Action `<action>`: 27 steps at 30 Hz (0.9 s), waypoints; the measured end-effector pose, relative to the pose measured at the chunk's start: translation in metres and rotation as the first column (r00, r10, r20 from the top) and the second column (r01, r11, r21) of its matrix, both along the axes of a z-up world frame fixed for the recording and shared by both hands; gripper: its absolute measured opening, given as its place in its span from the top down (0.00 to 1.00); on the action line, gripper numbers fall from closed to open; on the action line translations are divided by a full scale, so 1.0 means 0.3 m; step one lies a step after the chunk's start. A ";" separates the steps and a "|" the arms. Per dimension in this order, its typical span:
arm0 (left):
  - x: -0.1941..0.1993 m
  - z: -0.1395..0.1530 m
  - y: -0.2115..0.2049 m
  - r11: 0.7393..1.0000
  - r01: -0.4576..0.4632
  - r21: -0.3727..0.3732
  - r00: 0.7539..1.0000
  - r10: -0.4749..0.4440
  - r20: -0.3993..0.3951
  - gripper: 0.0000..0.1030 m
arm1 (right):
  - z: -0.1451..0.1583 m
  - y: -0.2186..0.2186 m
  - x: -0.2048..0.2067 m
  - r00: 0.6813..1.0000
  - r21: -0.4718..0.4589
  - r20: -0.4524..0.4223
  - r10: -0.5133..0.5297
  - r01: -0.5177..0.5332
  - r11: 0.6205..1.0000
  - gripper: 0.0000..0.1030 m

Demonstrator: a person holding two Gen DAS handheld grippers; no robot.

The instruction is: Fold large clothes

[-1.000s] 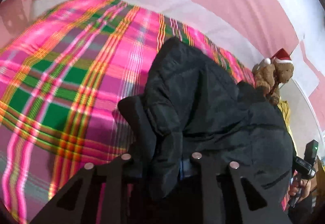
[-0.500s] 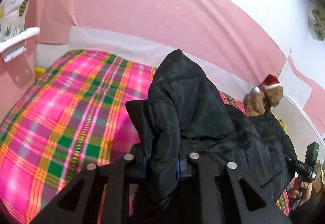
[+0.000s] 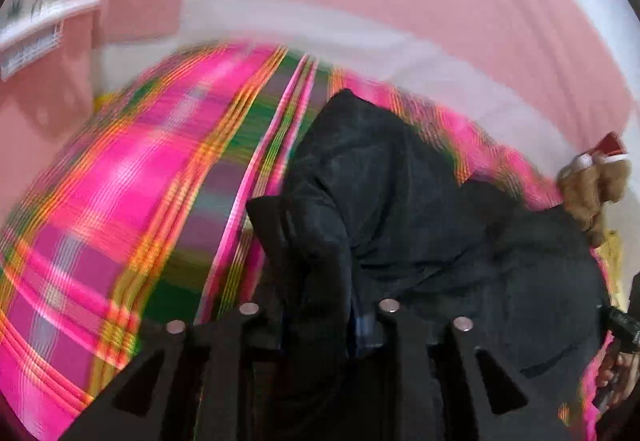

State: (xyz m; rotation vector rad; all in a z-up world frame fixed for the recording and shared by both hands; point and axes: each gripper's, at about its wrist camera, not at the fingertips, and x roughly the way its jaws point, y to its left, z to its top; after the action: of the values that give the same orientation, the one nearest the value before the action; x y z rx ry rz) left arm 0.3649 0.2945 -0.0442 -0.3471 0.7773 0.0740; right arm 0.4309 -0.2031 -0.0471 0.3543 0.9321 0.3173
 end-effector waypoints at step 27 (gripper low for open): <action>0.090 0.080 -0.062 0.997 -0.046 0.062 0.997 0.041 0.071 0.55 | 0.068 0.055 0.066 0.995 -0.214 0.081 -0.064 0.080 0.974 0.33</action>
State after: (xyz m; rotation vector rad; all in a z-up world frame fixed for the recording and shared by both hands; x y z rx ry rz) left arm 0.3918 0.2758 -0.0202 -0.3049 0.6972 0.1266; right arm 0.4506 -0.1866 -0.0267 0.1738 0.8694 0.1583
